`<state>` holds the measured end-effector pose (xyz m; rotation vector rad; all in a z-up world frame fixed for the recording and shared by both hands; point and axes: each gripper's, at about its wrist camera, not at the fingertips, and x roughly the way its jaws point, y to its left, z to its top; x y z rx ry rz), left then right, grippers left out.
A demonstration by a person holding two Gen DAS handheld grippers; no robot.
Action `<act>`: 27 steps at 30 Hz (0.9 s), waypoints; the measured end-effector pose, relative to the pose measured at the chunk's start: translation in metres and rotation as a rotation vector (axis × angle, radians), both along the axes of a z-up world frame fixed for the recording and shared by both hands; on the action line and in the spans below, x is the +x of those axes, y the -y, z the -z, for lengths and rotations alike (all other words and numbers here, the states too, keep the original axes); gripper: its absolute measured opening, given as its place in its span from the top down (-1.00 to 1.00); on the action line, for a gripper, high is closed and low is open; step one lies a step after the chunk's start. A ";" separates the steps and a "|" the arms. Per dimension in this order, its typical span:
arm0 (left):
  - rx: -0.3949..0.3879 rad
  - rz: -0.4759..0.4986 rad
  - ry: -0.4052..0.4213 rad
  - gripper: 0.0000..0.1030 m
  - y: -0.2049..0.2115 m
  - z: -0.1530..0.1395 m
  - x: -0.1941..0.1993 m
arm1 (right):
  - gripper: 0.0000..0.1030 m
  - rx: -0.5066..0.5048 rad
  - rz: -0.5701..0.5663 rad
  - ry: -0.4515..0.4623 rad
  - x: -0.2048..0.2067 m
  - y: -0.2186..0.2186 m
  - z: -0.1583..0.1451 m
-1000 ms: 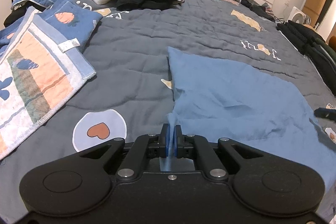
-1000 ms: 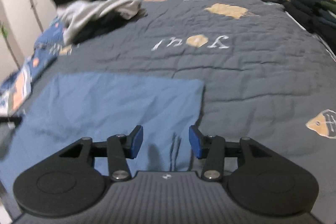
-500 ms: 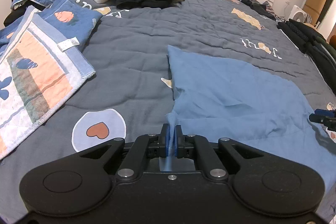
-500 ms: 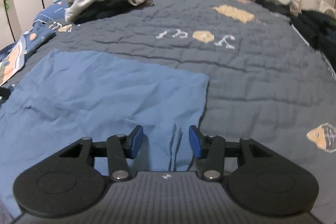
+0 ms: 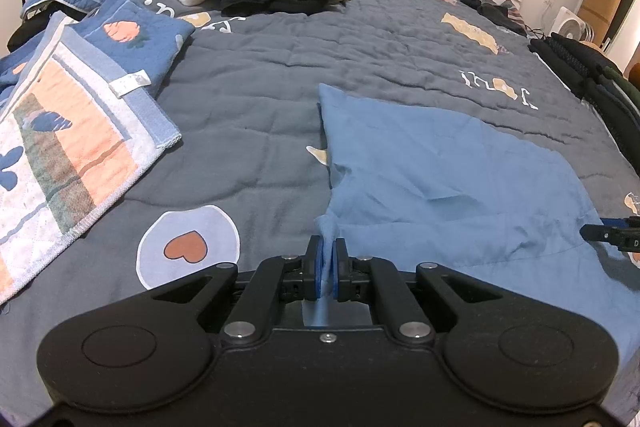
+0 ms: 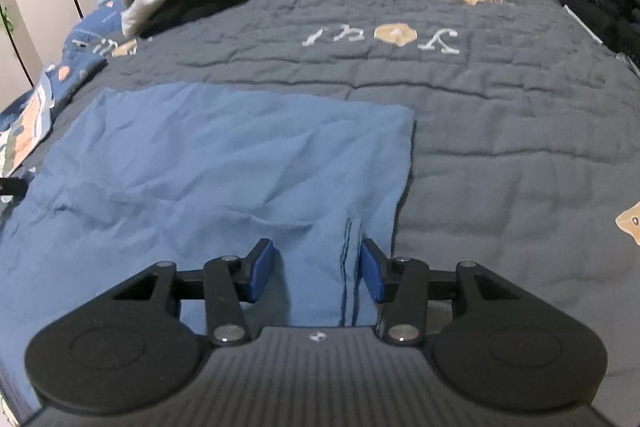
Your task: Fold clothes
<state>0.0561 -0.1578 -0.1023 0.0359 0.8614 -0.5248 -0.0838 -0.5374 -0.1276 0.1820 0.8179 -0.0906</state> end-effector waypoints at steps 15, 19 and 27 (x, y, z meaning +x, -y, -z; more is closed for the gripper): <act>0.012 -0.006 -0.009 0.86 0.001 0.001 0.001 | -0.23 -0.070 0.042 -0.027 0.004 -0.005 -0.002; 0.016 -0.005 -0.008 0.86 0.001 0.002 0.001 | -0.11 0.000 0.052 -0.005 0.000 0.002 -0.002; 0.019 -0.007 -0.008 0.84 0.002 0.001 0.001 | 0.87 0.018 0.034 0.023 -0.001 0.003 -0.012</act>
